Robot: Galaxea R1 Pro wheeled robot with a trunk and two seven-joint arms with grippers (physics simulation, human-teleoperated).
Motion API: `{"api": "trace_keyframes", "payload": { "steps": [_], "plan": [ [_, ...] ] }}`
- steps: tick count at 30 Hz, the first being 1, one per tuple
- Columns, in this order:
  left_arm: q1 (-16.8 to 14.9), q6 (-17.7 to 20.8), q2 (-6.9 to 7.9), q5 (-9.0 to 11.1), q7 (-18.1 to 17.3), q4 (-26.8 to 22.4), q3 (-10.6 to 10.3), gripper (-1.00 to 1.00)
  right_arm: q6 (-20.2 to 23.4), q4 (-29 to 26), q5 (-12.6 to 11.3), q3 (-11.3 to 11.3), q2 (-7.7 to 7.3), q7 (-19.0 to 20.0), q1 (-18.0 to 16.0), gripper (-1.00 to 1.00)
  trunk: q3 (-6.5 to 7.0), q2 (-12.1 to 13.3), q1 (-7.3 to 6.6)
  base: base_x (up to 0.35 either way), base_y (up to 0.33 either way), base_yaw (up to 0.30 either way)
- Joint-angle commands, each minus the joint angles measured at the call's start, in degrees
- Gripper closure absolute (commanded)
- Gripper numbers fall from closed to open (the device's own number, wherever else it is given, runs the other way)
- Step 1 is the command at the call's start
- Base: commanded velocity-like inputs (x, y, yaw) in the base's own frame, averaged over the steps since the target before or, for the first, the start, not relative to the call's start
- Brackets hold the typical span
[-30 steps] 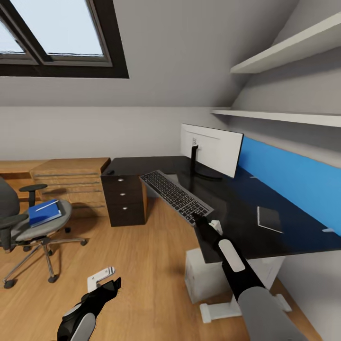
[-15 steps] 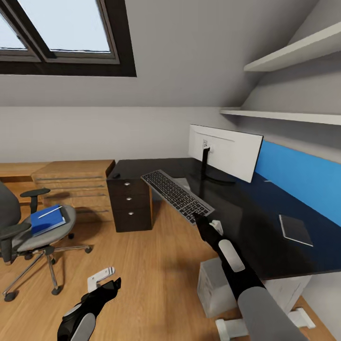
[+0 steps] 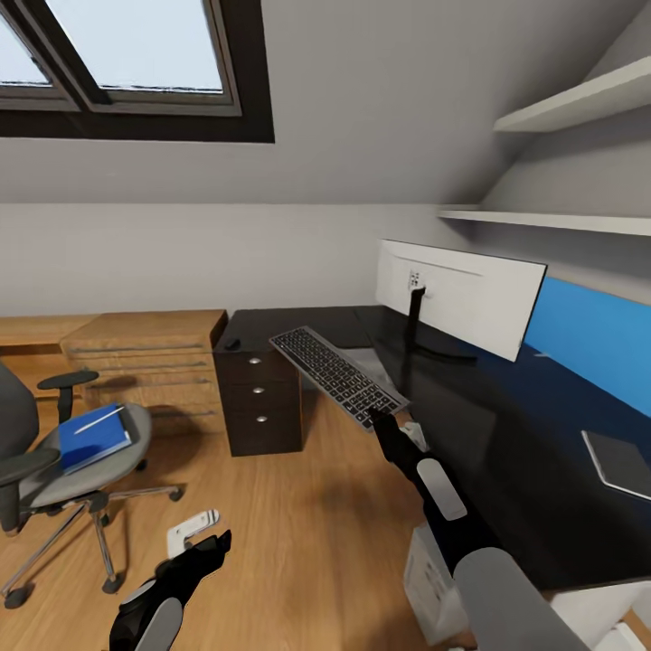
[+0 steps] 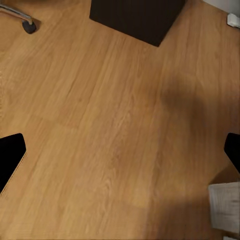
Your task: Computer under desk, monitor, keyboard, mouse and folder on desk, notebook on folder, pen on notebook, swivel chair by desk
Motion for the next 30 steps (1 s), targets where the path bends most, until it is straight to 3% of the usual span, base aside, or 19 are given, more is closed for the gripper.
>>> {"api": "trace_keyframes", "payload": {
  "steps": [1, 11, 16, 30],
  "plan": [
    [-0.05, 0.03, 0.07, 0.52, 0.54, -0.06, -0.16, -1.0, 0.29, -0.05, -0.45, -0.22, 0.06, 0.08, -0.04, 1.0, -0.06, -0.03, 0.03, 0.266, 0.237, 0.0],
    [-0.05, 0.01, 0.03, 0.52, 0.57, -0.06, -0.56, -1.0, -0.48, -0.03, -0.5, -0.22, 0.06, 0.15, -0.04, 1.0, -0.06, -0.03, 0.03, 0.312, 0.071, 0.0],
    [-0.05, -0.05, 0.14, 0.37, 0.69, -0.06, -2.59, -1.0, -0.48, -0.03, -0.51, -0.22, 0.06, 0.16, -0.02, 1.0, 0.84, 1.97, -1.07, 0.326, -0.034, 0.0],
    [-0.05, -0.06, 0.16, 0.34, 0.65, -0.06, -2.99, -1.0, -0.49, -0.03, -0.45, -0.22, 0.03, 0.12, -0.04, 1.0, 3.35, 7.59, -4.15, 0.327, -0.008, 0.0]
  ]
}}
